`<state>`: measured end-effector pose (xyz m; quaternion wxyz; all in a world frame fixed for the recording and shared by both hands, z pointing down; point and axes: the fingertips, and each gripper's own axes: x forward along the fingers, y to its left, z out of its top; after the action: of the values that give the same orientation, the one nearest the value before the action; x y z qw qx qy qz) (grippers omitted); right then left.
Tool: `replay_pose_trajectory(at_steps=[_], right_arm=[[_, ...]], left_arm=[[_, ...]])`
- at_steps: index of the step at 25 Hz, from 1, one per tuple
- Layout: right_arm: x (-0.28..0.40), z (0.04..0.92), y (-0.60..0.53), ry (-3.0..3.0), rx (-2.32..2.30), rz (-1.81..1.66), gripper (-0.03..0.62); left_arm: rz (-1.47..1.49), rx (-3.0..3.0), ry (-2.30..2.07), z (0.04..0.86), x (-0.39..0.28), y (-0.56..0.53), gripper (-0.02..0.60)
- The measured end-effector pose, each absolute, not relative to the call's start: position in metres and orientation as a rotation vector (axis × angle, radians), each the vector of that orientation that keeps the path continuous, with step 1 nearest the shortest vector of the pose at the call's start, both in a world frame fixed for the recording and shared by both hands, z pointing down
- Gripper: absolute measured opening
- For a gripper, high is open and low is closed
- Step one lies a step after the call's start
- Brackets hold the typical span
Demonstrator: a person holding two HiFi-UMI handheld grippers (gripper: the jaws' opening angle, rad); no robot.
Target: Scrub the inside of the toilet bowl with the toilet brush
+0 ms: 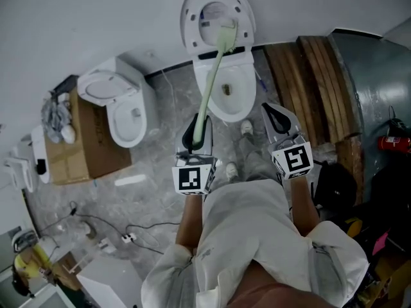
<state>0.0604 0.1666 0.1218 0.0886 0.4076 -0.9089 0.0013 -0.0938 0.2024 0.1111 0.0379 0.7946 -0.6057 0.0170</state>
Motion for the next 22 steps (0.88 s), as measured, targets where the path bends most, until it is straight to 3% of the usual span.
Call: replay_pose_trajectory(at_steps=[22], right_arm=[[0.062, 0.226, -0.012, -2.725, 0.89, 0.338, 0.003]], left_arm=[[0.213, 2.187, -1.892, 0.207, -0.084, 0.044, 0.114]])
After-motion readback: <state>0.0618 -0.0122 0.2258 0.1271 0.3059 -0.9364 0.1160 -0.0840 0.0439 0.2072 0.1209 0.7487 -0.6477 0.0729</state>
